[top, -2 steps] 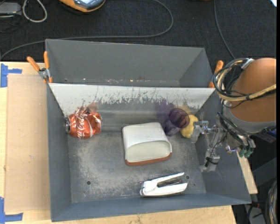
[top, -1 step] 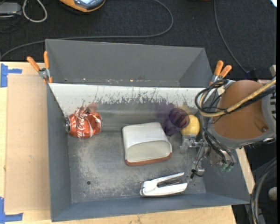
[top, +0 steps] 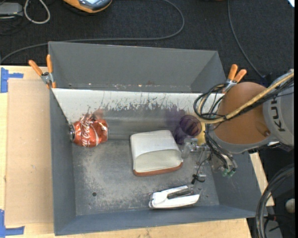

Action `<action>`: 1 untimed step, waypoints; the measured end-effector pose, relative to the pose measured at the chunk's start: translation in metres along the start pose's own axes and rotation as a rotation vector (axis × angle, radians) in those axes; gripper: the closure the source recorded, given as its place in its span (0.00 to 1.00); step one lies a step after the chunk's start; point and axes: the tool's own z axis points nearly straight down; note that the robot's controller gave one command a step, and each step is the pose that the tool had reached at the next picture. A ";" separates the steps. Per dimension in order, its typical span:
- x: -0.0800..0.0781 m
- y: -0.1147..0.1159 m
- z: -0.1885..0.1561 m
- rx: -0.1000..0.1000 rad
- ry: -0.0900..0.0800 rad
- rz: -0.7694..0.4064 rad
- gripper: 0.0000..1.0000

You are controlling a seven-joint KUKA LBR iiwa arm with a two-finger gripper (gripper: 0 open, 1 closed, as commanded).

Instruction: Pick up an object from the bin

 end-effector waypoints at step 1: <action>0.016 0.006 0.059 0.000 0.016 0.037 0.00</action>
Offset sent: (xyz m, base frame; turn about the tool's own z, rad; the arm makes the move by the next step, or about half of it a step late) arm -0.0090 0.0366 -0.0591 0.0528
